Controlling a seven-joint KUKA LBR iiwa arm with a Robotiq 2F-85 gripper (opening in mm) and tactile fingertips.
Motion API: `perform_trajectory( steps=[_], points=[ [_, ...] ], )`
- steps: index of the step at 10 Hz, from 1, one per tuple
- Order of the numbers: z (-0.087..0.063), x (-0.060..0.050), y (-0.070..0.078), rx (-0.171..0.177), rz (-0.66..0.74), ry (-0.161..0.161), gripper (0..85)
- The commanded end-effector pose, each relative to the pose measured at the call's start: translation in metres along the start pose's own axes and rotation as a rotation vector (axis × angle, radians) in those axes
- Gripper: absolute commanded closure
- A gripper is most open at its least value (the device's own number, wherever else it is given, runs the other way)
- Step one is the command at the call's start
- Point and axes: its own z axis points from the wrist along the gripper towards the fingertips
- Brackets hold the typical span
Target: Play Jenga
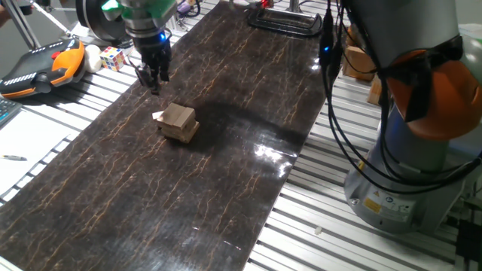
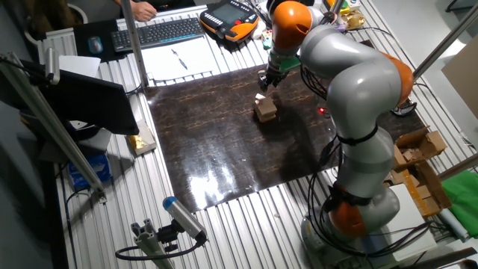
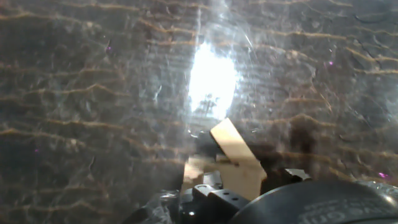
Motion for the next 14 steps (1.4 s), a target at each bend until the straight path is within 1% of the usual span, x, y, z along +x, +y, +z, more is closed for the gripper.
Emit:
perform_trajectory(
  steps=[1, 2, 3, 4, 5, 6, 7, 8, 9, 10, 11, 12, 13, 14],
  points=[
    [0.003, -0.002, -0.001, 0.008, -0.008, -0.003, 31.7],
    [0.003, -0.004, -0.003, 0.011, -0.016, -0.001, 31.7],
    [0.001, -0.005, -0.005, 0.012, -0.033, 0.009, 32.0],
    [-0.001, -0.007, -0.009, 0.034, -0.073, 0.028, 33.3],
    [-0.003, -0.006, -0.013, 0.041, -0.100, 0.038, 36.7],
    [-0.003, -0.006, -0.013, 0.043, -0.135, 0.055, 49.0],
    [-0.003, -0.006, -0.013, 0.041, -0.168, 0.078, 58.0],
    [-0.003, -0.006, -0.013, 0.042, -0.203, 0.097, 79.7],
    [-0.003, -0.006, -0.013, 0.054, -0.223, 0.107, 84.3],
    [-0.003, -0.006, -0.013, 0.070, -0.246, 0.112, 84.3],
    [-0.003, -0.006, -0.013, 0.062, -0.260, 0.115, 84.3],
    [-0.003, -0.006, -0.013, 0.038, -0.249, 0.115, 84.3],
    [-0.003, -0.006, -0.013, 0.038, -0.237, 0.117, 84.3],
    [-0.001, -0.012, -0.007, 0.028, -0.210, 0.111, 75.3]
  ],
)
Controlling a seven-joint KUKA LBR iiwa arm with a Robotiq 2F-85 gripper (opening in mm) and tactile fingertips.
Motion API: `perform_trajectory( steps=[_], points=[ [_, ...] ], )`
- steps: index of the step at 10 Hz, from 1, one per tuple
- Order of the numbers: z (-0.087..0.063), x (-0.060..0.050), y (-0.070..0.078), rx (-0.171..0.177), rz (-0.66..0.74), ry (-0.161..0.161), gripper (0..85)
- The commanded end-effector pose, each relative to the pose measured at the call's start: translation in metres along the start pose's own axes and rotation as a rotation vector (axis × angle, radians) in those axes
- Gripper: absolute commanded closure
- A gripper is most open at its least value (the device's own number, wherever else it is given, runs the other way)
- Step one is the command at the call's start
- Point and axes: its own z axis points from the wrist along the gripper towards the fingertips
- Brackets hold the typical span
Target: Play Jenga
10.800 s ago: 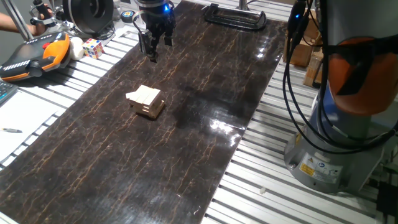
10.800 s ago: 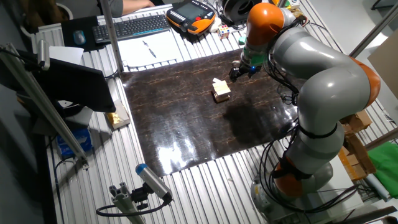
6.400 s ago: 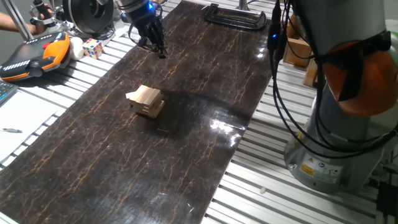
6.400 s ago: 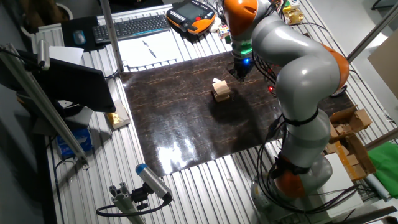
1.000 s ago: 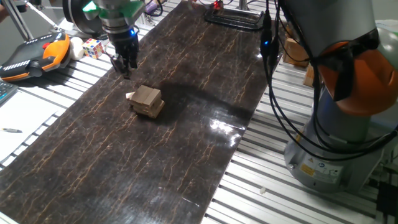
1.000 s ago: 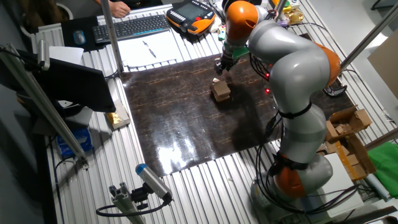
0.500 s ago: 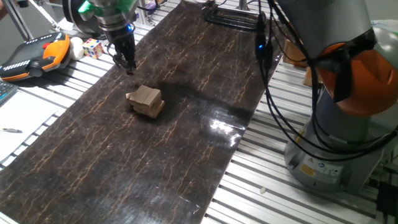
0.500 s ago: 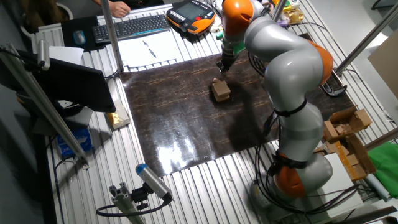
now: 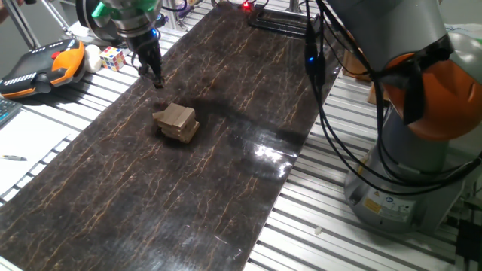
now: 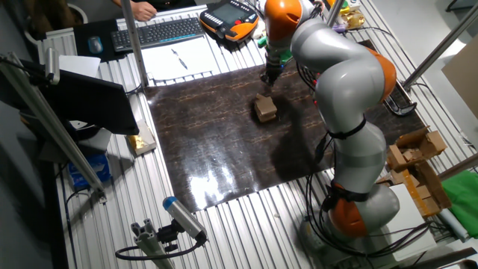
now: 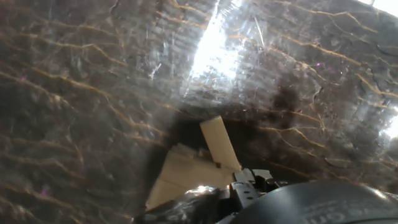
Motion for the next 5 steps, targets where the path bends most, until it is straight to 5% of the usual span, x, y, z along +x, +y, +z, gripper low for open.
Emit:
perform_trajectory(
  steps=[1, 3, 5],
  points=[
    [0.001, -0.003, 0.003, -0.003, 0.017, -0.007, 64.3],
    [0.005, -0.013, 0.007, 0.009, 0.038, -0.027, 41.7],
    [0.016, -0.021, 0.009, 0.017, 0.042, -0.034, 34.0]
  ],
)
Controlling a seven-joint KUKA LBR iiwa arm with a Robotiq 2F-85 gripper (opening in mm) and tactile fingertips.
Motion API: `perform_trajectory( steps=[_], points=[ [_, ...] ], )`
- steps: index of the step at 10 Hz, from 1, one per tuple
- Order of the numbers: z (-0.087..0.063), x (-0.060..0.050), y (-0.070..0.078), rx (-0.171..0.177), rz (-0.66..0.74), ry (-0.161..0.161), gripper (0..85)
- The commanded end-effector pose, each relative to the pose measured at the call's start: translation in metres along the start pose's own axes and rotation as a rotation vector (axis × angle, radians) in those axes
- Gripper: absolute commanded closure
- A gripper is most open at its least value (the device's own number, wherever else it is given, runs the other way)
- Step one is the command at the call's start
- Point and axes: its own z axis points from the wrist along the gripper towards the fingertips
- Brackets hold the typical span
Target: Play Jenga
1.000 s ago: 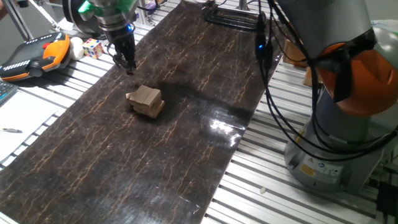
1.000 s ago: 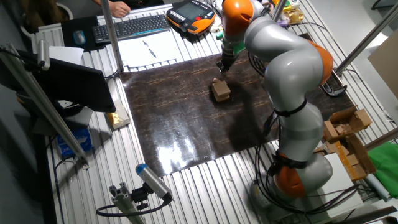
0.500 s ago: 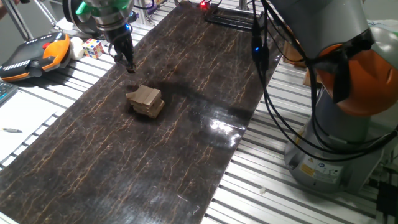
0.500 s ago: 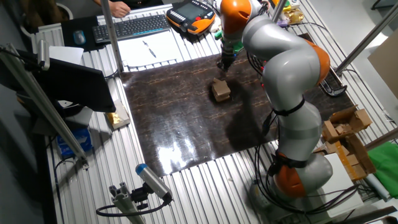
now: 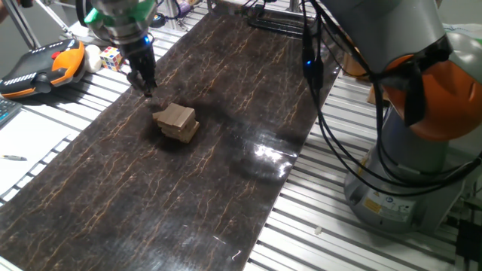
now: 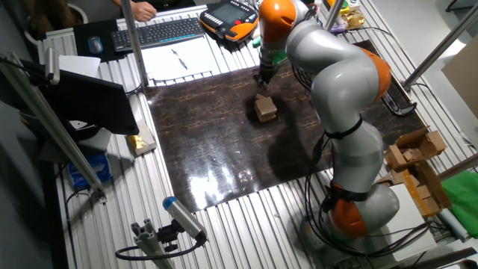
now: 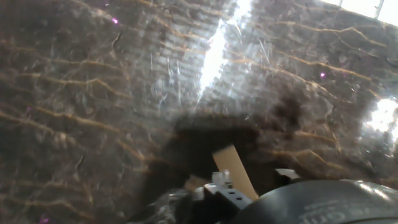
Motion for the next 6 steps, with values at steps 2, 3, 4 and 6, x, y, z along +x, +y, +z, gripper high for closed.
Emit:
perform_trajectory(
  steps=[2, 3, 4, 6],
  points=[
    [0.016, -0.006, 0.006, 0.011, 0.003, -0.014, 30.0],
    [0.022, -0.008, 0.008, 0.014, 0.002, -0.022, 29.0],
    [0.025, -0.009, 0.008, 0.017, -0.009, -0.020, 28.3],
    [0.030, -0.012, 0.008, 0.016, -0.018, -0.014, 28.3]
  ],
)
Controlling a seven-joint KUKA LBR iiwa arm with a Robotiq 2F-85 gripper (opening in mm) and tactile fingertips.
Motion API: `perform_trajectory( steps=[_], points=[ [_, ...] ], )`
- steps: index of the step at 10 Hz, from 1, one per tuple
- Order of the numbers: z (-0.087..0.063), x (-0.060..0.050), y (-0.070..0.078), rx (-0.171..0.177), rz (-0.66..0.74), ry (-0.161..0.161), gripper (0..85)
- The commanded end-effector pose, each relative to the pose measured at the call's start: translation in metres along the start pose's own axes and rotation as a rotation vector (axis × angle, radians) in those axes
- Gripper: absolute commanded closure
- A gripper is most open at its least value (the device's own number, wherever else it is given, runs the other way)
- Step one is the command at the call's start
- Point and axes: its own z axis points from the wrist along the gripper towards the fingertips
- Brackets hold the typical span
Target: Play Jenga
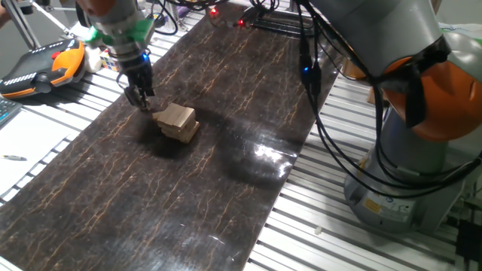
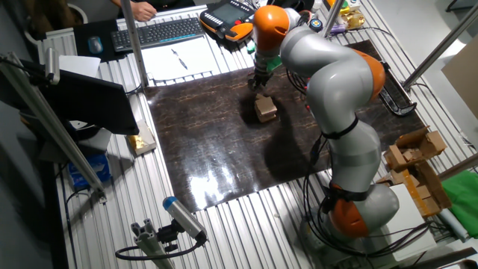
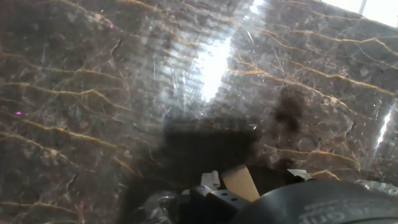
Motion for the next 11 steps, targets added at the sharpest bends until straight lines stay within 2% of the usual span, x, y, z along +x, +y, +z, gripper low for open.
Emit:
perform_trajectory(
  steps=[1, 3, 6, 11],
  points=[
    [0.002, 0.000, 0.001, 0.007, -0.001, -0.001, 28.0],
    [0.010, -0.001, 0.002, 0.008, -0.005, 0.004, 28.0],
    [0.022, -0.005, 0.002, 0.021, -0.011, -0.017, 27.7],
    [0.039, -0.006, 0.002, 0.034, -0.030, -0.015, 27.0]
  ],
)
